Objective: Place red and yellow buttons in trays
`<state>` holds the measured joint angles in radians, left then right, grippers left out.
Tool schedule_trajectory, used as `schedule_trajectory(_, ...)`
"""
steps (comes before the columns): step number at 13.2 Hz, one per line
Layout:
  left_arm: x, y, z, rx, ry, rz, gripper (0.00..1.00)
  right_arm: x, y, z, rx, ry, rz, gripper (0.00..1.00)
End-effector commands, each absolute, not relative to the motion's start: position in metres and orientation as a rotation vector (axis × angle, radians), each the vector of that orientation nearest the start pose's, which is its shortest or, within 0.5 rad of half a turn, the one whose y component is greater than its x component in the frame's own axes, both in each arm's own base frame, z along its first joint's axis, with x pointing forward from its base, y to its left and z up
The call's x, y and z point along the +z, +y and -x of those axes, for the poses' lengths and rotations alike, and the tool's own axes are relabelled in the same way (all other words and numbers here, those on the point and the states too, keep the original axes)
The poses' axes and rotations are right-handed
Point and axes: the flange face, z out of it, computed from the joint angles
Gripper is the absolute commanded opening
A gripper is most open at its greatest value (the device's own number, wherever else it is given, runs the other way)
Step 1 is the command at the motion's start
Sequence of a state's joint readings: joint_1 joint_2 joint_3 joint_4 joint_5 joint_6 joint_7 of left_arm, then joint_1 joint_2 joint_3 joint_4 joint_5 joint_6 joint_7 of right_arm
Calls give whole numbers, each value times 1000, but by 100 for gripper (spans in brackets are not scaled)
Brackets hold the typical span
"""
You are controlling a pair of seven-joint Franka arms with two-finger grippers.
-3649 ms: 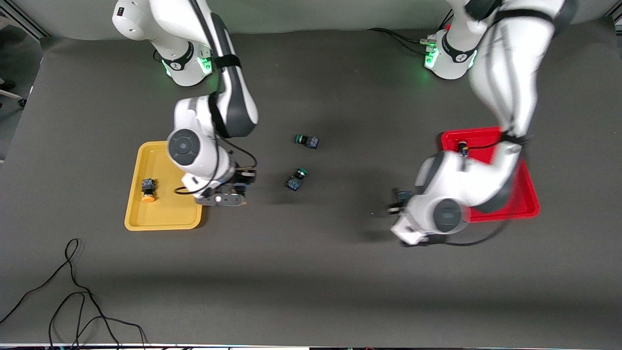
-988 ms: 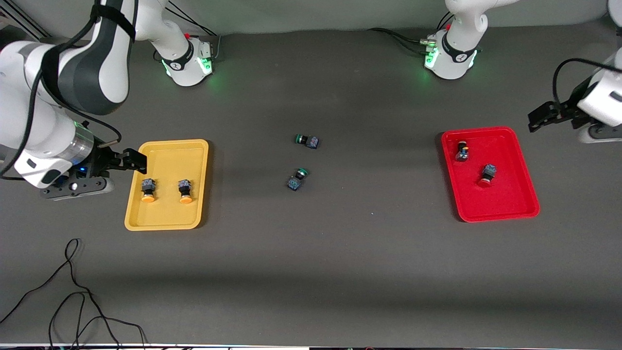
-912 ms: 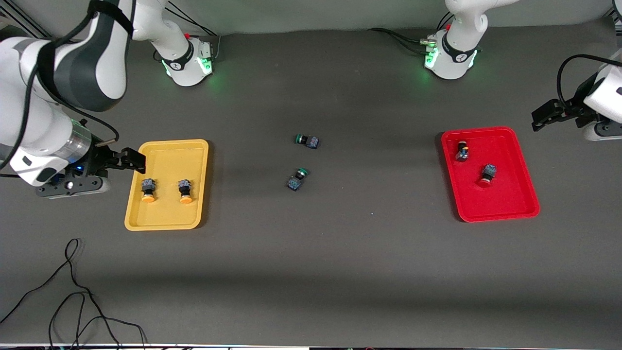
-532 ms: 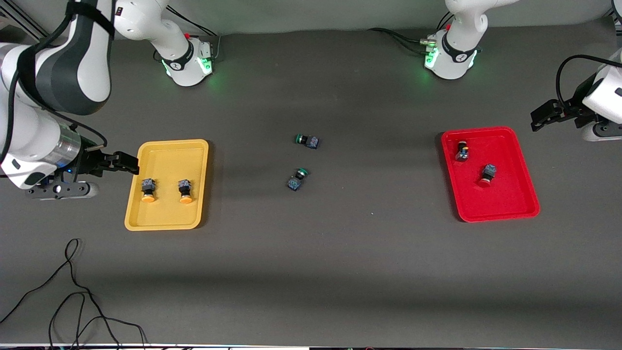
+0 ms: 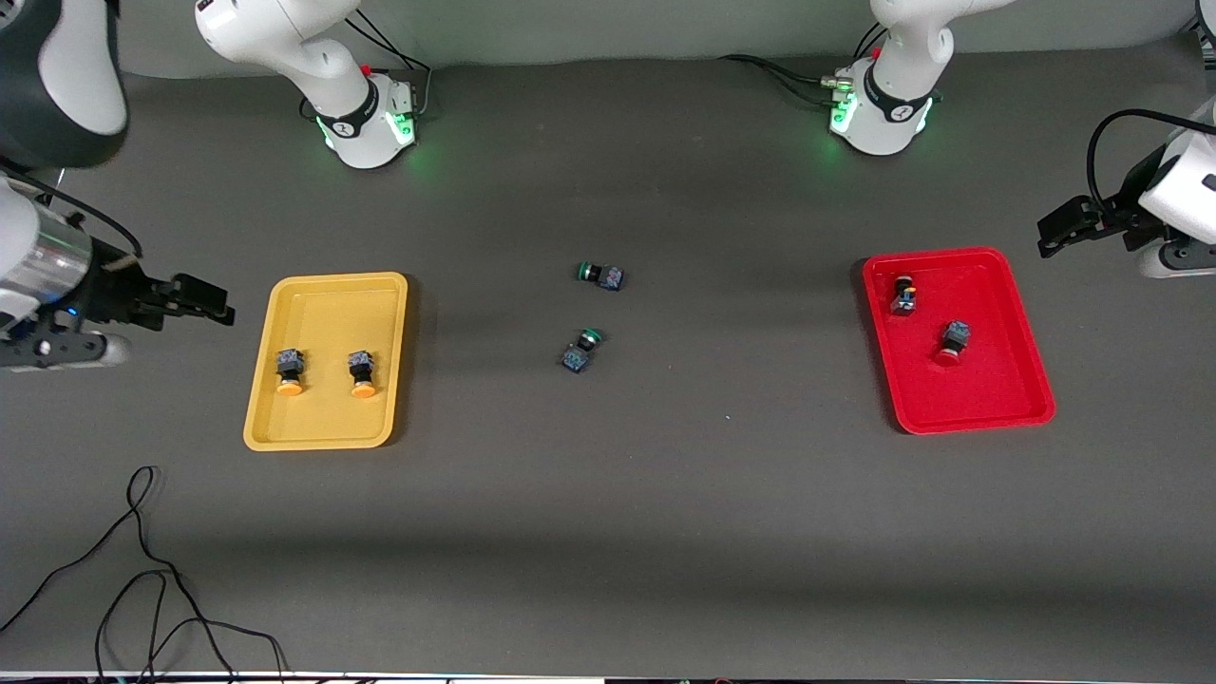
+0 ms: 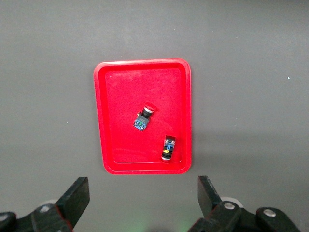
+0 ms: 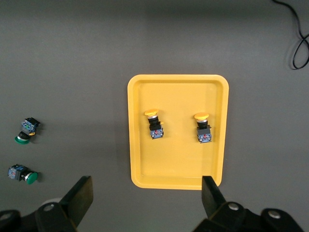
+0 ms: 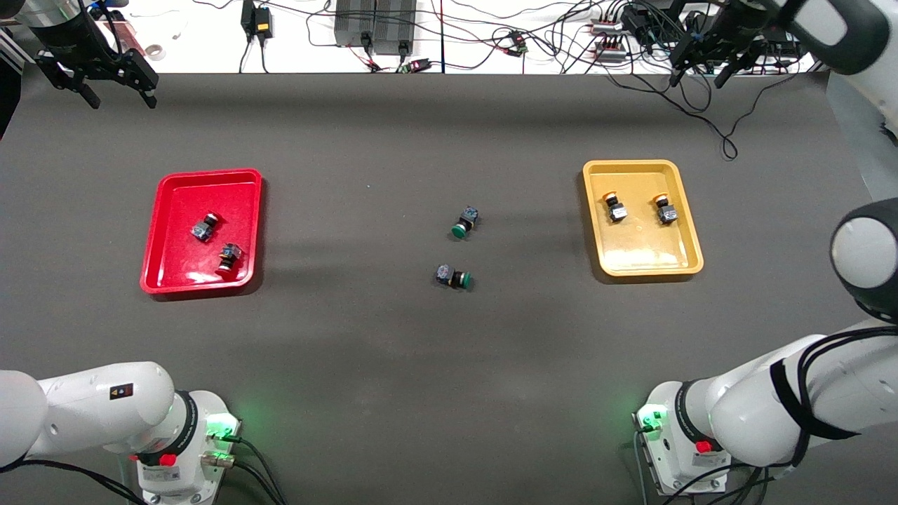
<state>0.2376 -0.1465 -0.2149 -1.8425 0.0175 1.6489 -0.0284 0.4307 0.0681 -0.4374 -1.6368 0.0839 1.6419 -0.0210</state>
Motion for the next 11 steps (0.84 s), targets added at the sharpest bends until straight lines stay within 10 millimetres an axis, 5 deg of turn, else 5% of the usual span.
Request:
schedule_trajectory(1, 584, 8, -511, 87, -106, 3087, 100, 577, -2, -557, 69, 31, 3108, 100)
schedule_trajectory(5, 584, 8, -511, 87, -106, 3087, 100, 592, -31, -548, 37, 99, 3106, 100)
schedule_trajectory(11, 580, 8, -511, 104, -106, 3087, 100, 596, -32, -549, 21, 104, 3130, 100)
